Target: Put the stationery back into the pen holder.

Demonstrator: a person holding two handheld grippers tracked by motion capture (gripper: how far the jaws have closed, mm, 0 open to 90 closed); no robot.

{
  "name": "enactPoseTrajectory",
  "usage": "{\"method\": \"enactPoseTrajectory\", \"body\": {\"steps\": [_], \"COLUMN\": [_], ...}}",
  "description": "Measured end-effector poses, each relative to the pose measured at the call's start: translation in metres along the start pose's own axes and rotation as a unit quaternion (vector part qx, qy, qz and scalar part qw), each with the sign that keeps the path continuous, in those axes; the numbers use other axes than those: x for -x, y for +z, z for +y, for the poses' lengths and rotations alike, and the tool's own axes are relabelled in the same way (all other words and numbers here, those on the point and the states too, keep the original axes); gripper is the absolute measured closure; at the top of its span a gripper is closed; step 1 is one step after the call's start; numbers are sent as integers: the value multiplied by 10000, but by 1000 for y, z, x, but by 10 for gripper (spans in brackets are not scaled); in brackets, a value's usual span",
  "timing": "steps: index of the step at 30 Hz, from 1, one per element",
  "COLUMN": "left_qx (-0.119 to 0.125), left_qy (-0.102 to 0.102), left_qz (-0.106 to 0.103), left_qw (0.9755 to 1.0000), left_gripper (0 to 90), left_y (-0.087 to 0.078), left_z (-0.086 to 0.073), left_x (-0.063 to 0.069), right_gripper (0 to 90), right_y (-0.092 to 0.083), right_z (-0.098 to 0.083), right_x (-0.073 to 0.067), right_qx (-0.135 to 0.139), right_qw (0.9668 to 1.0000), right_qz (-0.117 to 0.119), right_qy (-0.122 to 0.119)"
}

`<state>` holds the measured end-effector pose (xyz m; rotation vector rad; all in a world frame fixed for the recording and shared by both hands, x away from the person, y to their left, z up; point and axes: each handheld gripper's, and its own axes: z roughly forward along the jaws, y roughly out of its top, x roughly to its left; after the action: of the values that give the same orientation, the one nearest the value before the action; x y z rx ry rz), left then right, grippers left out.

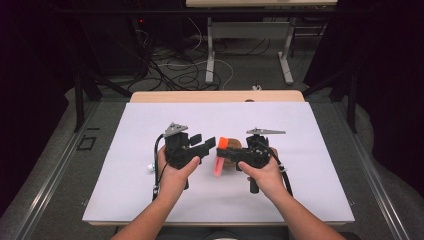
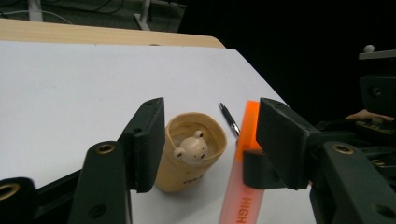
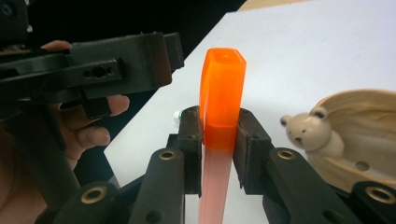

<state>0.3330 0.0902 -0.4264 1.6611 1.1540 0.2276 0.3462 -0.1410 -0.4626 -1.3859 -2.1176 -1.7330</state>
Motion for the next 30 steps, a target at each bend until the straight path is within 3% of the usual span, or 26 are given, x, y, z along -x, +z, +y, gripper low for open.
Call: {"method": "enactPoseTrajectory", "body": {"steps": [7,12,14,17,19,24,26,30], "left_qx": [107,73,111,157,150,106,108,112], "left_qy": [238,438,585,846,886,1108,1103,998], "left_qz": [259,299,356,609,678,664,581,626], "left_qw": [9993,9986,9976,9944,9936,9916,9921,9930], "left_gripper": [388,354,338,294,285,245,245,204], "left_y": [-2,-3,-5,-8,-9,-9,-9,-8], "left_z": [6,12,14,18,20,25,25,24], "left_x": [-7,-13,-16,-19,-22,-31,-35,-41], "right_gripper": [748,748,748,748,748,748,748,748], "right_y": [-11,-19,-22,-25,-27,-33,-34,-35], "right_z": [9,15,17,20,22,26,27,29], "right_x": [4,9,10,11,11,15,16,19], "right_qx": [302,491,552,650,703,864,943,1095], "right_qw": [9995,9986,9983,9975,9971,9955,9946,9918], "right_qz": [-71,-164,-185,-246,-273,-357,-397,-571], "right_qy": [-54,-61,-71,-90,-58,-122,-161,-333]}}
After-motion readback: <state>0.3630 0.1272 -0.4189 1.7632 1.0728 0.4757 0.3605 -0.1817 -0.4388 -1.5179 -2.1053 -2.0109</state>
